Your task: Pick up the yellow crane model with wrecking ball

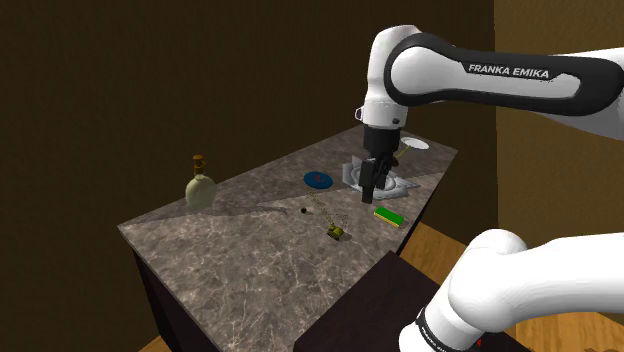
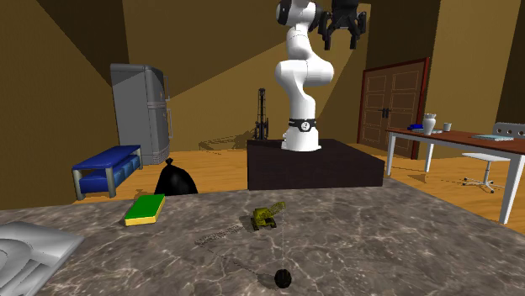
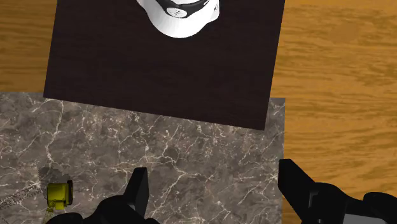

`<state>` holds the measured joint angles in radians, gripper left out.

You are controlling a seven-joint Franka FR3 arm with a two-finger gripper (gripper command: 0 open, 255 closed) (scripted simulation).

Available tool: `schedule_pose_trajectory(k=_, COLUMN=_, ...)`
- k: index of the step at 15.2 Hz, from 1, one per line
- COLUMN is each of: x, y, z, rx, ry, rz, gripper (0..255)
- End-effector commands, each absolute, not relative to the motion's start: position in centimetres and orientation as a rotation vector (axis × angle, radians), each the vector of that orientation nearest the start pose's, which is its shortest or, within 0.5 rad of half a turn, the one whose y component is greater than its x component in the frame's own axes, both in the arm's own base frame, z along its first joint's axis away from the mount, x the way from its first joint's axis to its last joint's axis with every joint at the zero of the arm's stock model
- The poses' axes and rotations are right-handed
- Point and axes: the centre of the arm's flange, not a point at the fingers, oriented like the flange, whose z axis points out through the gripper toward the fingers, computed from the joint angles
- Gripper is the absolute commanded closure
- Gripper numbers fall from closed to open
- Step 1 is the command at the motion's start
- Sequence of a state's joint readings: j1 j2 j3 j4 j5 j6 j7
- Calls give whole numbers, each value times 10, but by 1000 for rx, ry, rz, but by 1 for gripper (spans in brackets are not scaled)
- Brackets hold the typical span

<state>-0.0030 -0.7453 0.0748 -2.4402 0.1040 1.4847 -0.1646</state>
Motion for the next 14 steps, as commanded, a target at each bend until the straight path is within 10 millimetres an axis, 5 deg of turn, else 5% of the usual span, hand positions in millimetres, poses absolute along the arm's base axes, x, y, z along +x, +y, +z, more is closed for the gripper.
schedule_pose_trajectory(k=1, x=300, y=38, z=532, rx=-3043, ry=-319, rz=319, gripper=0)
schedule_pose_trajectory(k=14, x=365, y=-43, z=407, rx=-3077, ry=-290, rz=149, gripper=0)
